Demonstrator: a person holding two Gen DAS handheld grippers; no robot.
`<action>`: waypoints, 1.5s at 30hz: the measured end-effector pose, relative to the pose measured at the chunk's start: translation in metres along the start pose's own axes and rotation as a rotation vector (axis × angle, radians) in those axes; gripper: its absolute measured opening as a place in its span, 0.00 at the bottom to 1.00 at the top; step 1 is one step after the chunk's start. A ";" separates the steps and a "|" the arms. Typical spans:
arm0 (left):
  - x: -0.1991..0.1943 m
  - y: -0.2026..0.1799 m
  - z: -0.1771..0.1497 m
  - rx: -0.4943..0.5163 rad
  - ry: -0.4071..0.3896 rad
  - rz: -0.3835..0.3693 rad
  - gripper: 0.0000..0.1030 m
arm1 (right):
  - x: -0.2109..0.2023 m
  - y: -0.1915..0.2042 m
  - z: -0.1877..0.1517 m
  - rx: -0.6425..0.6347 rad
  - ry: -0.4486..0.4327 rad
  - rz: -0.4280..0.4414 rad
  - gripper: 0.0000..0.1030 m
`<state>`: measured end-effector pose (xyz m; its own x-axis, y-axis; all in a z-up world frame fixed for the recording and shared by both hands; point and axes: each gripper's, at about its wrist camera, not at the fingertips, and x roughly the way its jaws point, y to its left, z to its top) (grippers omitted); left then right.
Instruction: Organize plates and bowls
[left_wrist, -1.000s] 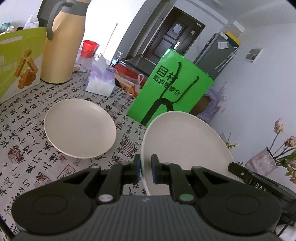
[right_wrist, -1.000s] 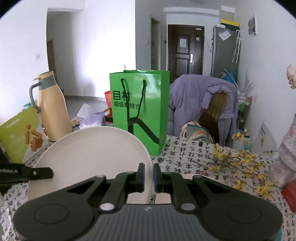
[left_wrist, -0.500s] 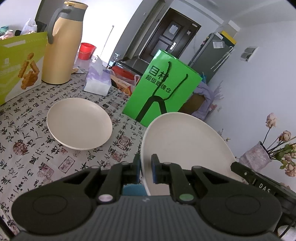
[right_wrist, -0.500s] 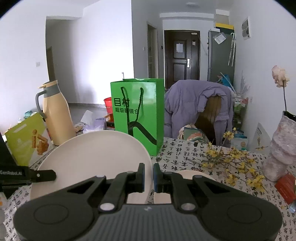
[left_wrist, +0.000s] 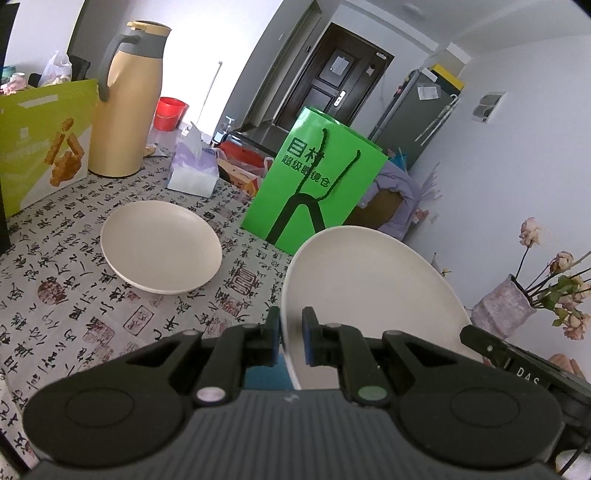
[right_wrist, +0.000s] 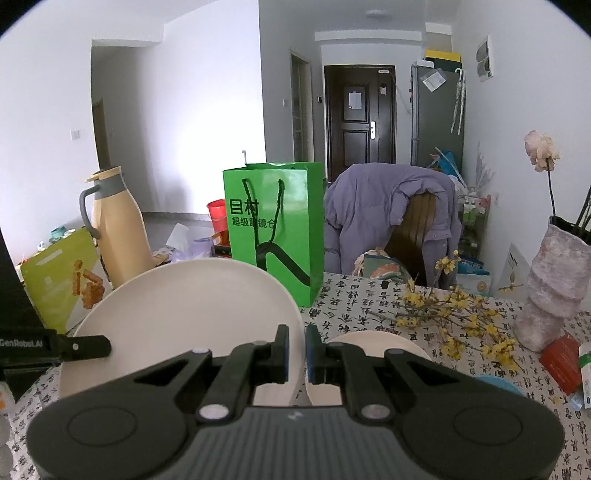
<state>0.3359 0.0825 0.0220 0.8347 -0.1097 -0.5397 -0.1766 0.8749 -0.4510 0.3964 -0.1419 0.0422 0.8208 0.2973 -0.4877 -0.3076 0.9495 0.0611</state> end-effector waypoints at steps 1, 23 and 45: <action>-0.002 -0.001 -0.001 0.002 -0.002 0.000 0.11 | -0.003 0.000 -0.001 0.002 -0.003 0.001 0.09; -0.037 -0.016 -0.025 0.048 -0.027 0.005 0.11 | -0.047 -0.006 -0.025 0.044 -0.034 0.006 0.09; -0.072 -0.026 -0.056 0.086 -0.035 -0.005 0.12 | -0.095 -0.008 -0.059 0.062 -0.074 -0.022 0.09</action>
<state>0.2509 0.0415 0.0331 0.8535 -0.0992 -0.5116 -0.1282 0.9116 -0.3906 0.2921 -0.1833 0.0365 0.8611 0.2809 -0.4237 -0.2608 0.9595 0.1061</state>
